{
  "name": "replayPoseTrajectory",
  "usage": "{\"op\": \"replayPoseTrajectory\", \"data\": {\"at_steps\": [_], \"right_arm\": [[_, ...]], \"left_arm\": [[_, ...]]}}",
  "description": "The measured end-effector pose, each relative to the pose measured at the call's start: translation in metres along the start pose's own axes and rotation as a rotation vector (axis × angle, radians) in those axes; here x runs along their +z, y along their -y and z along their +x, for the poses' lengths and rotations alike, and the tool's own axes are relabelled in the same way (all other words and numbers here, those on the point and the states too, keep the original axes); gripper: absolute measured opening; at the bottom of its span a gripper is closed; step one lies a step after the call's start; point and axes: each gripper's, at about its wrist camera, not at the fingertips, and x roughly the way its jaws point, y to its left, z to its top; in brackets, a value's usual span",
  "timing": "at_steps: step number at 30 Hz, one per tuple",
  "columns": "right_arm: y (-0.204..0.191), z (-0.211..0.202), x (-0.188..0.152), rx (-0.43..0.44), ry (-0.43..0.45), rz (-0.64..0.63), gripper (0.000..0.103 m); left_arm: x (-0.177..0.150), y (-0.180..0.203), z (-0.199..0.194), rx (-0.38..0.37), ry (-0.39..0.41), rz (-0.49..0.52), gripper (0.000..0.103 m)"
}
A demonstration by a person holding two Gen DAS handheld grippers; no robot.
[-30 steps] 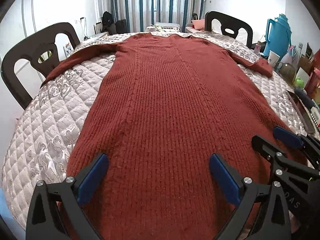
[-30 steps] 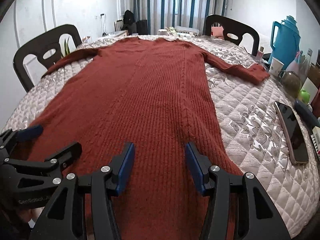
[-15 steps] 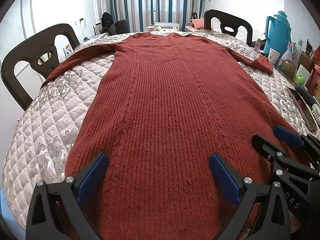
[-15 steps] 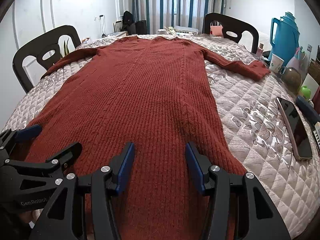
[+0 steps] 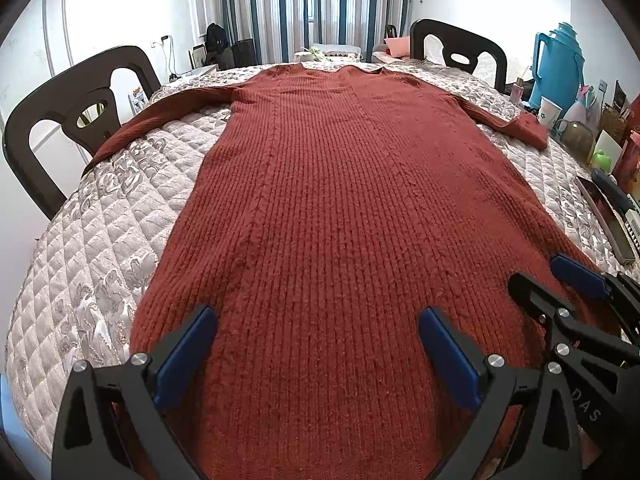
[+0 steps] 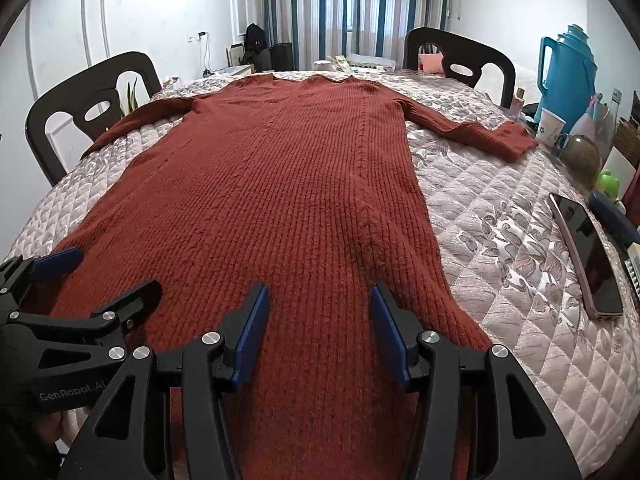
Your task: Fold small clothes
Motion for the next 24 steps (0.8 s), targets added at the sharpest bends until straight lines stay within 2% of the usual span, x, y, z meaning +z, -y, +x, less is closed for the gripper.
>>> {"op": "replayPoseTrajectory", "data": {"at_steps": [24], "right_arm": [[0.0018, 0.0003, -0.0009, -0.001, 0.001, -0.005, 0.053]], "left_arm": [[-0.0001, 0.0004, -0.0001, 0.001, 0.001, 0.000, 0.103]]}}
